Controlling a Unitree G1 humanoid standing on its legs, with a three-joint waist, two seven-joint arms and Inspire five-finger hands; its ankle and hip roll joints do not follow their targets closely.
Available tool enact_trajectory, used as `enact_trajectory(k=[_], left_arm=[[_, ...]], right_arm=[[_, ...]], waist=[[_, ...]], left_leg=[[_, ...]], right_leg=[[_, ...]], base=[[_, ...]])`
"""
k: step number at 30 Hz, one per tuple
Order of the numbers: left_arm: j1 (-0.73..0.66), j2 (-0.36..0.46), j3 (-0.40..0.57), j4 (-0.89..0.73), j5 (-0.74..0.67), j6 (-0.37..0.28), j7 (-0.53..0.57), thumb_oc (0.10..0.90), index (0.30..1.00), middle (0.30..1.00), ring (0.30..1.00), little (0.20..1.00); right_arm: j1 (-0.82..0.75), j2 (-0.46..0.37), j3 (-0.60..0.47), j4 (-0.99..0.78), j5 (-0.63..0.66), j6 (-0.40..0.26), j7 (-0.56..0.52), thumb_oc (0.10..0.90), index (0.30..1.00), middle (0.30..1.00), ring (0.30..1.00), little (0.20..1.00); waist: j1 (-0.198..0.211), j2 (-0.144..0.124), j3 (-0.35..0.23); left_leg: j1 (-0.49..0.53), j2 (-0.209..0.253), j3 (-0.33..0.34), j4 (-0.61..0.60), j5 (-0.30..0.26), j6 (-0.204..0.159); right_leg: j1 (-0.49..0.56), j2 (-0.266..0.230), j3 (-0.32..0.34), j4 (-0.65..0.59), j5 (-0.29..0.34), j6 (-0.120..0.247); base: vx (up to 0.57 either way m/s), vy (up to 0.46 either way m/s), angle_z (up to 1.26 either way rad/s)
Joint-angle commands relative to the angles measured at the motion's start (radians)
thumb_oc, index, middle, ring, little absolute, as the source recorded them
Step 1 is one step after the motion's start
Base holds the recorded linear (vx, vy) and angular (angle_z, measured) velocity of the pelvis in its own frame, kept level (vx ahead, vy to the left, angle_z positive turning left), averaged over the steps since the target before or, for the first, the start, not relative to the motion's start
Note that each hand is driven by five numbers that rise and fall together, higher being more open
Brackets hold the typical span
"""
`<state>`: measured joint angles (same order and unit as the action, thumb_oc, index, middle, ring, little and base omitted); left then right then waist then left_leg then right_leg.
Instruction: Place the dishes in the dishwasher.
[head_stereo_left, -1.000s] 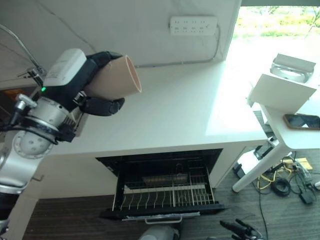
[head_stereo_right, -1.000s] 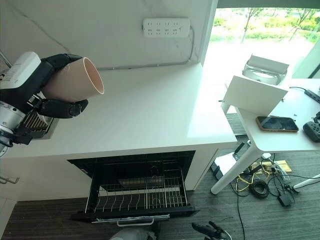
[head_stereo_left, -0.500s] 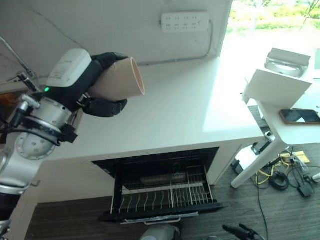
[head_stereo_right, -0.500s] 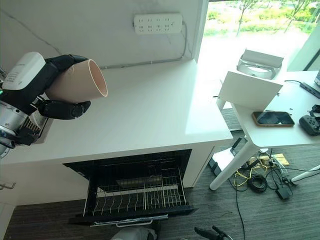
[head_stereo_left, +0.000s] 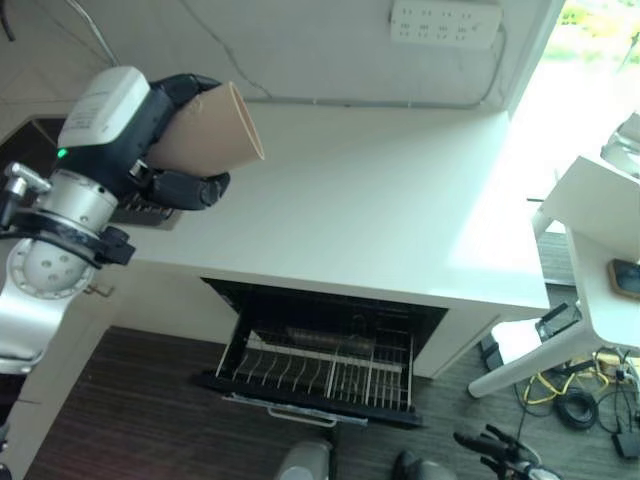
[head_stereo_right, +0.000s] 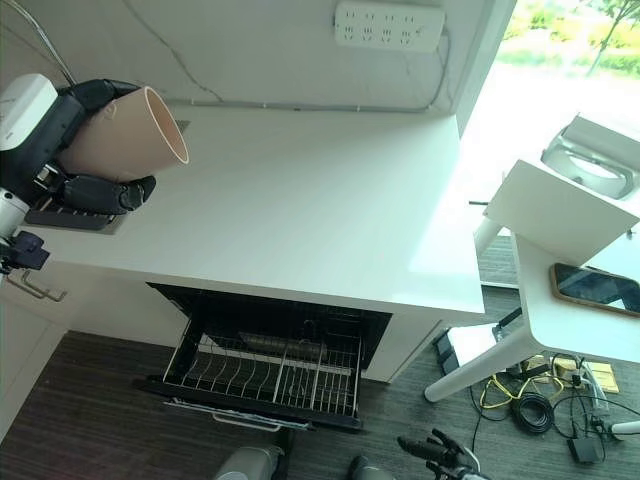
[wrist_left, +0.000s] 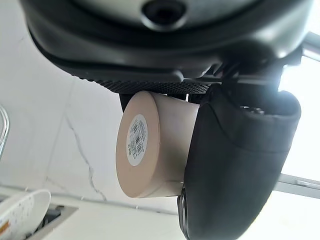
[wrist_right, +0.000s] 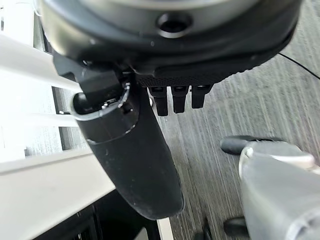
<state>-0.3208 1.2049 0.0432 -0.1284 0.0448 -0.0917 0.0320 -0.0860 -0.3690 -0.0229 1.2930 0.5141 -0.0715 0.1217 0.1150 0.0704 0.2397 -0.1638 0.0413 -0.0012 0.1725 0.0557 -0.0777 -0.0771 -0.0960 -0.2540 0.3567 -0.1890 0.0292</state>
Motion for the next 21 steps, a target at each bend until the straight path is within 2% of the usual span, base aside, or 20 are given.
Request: enact_trajectory(k=[1,2,6,9,13,16,18,21], left_arm=[[-0.111,-0.025,0.166,0.030,-0.029,-0.110,0.059,0.400,0.300,0.300,0.300,0.300],[-0.082,-0.036,0.187,0.035,-0.023,-0.136,0.064,0.400,0.300,0.300,0.300,0.300],[-0.049,-0.048,0.213,0.031,-0.035,-0.158,0.054,0.400,0.300,0.300,0.300,0.300],[-0.033,-0.060,0.212,0.040,-0.024,-0.175,0.065,0.400,0.300,0.300,0.300,0.300],[0.008,-0.085,0.196,0.078,-0.033,-0.203,0.119,0.400,0.300,0.300,0.300,0.300],[0.009,-0.089,0.191,0.083,-0.060,-0.206,0.120,0.400,0.300,0.300,0.300,0.300],[0.021,-0.117,0.180,0.092,-0.190,-0.240,0.111,0.400,0.300,0.300,0.300,0.300],[0.044,-0.151,0.186,0.090,-0.241,-0.276,0.100,0.400,0.300,0.300,0.300,0.300]], right_arm=[[0.014,-0.043,-0.019,-0.008,0.043,-0.044,-0.017,0.800,0.900,0.900,0.900,0.900],[0.008,-0.047,-0.019,-0.004,0.056,-0.049,-0.023,0.800,0.900,0.900,0.900,0.900],[0.009,-0.055,-0.059,0.000,0.146,-0.098,-0.015,0.800,0.900,0.900,0.900,0.900],[0.010,-0.052,-0.082,-0.023,0.197,-0.135,-0.020,0.800,0.900,0.900,0.900,0.900],[0.023,-0.038,-0.119,-0.090,0.265,-0.241,-0.037,0.800,0.900,0.900,0.900,0.900],[0.025,-0.036,-0.130,-0.106,0.276,-0.269,-0.040,0.800,0.900,0.900,0.900,0.900],[0.037,-0.024,-0.157,-0.212,0.328,-0.366,-0.073,0.800,0.900,0.900,0.900,0.900],[0.054,-0.017,-0.175,-0.335,0.338,-0.432,-0.118,0.800,0.900,0.900,0.900,0.900]], waist=[[-0.044,0.027,-0.004],[-0.039,0.022,-0.005],[-0.039,0.033,-0.014],[-0.038,0.036,-0.023],[-0.055,0.040,-0.058],[-0.059,0.038,-0.063],[-0.071,0.024,-0.073],[-0.082,0.014,-0.078]], left_leg=[[-0.027,0.096,0.077,0.127,-0.144,-0.057],[-0.008,0.080,0.053,0.127,-0.150,-0.048],[-0.013,0.075,0.055,0.127,-0.109,-0.048],[-0.007,0.062,0.045,0.127,-0.134,-0.047],[0.043,0.036,0.029,0.127,-0.202,-0.034],[0.051,0.038,0.034,0.127,-0.211,-0.032],[0.070,0.041,0.047,0.127,-0.236,-0.021],[0.079,0.046,0.055,0.127,-0.249,-0.015]], right_leg=[[0.075,-0.048,0.021,-0.057,-0.071,0.076],[0.071,-0.056,0.040,-0.057,-0.062,0.077],[0.067,-0.067,0.053,-0.057,-0.056,0.076],[0.071,-0.083,0.052,-0.057,-0.056,0.082],[0.059,-0.106,0.054,-0.057,-0.050,0.101],[0.056,-0.108,0.053,-0.057,-0.049,0.103],[0.045,-0.110,0.063,-0.057,-0.044,0.111],[0.038,-0.109,0.074,-0.057,-0.040,0.116]], base=[[-0.15,0.084,0.97],[-0.14,0.132,0.93],[-0.06,0.185,0.09],[-0.03,0.150,-0.13],[-0.04,0.145,-0.20],[-0.04,-0.006,-0.10],[-0.07,-0.054,-0.10],[-0.04,-0.035,-0.21]])
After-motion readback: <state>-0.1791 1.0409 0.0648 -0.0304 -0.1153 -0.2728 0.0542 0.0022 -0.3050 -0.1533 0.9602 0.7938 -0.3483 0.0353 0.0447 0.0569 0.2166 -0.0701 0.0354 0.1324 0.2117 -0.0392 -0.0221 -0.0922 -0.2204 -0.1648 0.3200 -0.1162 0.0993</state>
